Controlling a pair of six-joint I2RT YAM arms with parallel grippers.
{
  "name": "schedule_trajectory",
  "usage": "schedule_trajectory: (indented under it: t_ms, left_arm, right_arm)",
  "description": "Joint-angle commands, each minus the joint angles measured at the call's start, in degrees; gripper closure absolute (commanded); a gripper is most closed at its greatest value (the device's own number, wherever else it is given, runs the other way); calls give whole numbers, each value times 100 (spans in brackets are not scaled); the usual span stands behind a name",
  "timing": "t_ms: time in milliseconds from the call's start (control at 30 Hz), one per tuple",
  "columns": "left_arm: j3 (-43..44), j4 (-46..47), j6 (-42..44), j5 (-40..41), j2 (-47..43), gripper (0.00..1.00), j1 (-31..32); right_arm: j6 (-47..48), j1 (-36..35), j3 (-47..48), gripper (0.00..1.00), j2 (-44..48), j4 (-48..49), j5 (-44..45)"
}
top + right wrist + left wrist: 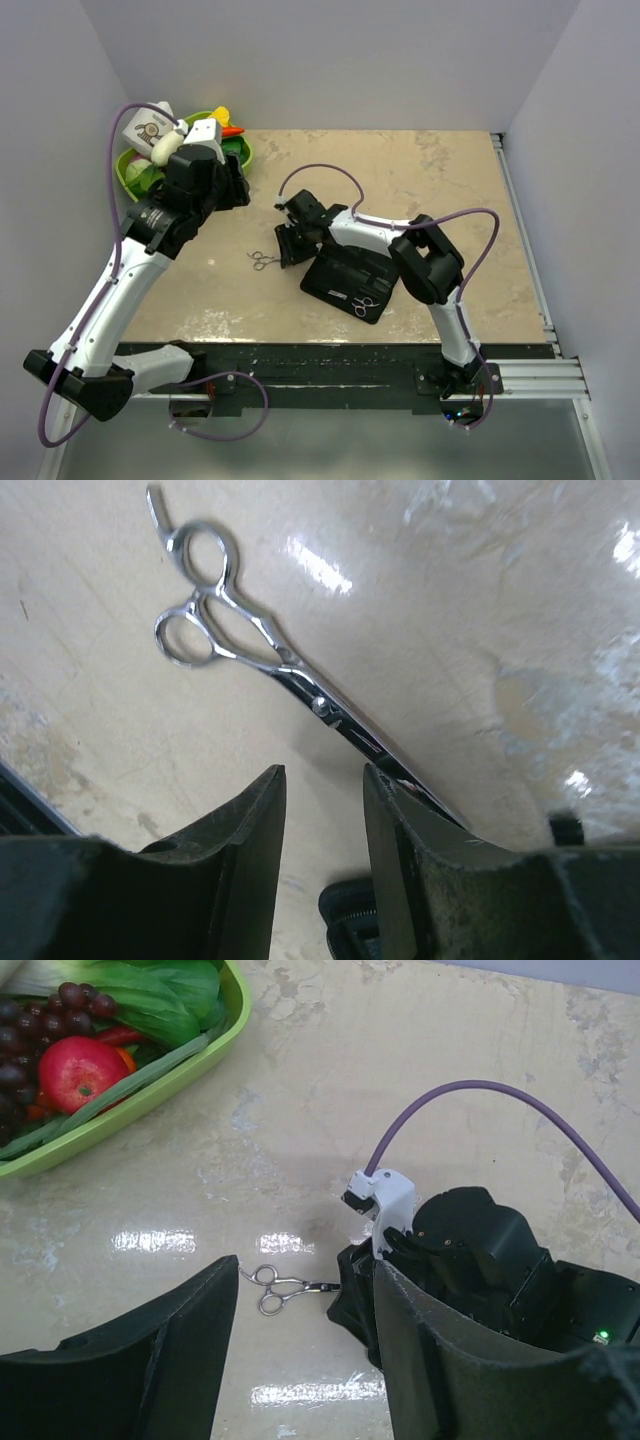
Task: Sort the hair-cutting tools
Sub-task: Move the scissors to the center of the board.
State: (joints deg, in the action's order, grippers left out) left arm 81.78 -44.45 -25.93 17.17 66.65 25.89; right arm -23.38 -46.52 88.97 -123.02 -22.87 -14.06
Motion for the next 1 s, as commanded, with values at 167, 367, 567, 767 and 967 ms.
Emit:
schedule_trajectory:
  t_ms: [167, 367, 567, 767, 967]
  left_arm:
    - [110, 129, 36, 138, 102, 39, -14]
    - [101, 173, 71, 59, 172, 39, -14]
    - [101, 182, 115, 6, 216, 39, -14]
    - [93, 173, 159, 23, 217, 39, -14]
    - [31, 182, 150, 6, 190, 39, -14]
  right_arm:
    - [167, 91, 498, 58, -749, -217, 1221]
    - [272, 143, 1087, 56, -1118, -279, 1398]
    - [211, 143, 1588, 54, -1504, -314, 1354]
    - [123, 73, 2124, 53, -1892, -577, 1248]
    - [149, -190, 2397, 52, -2094, -797, 1301]
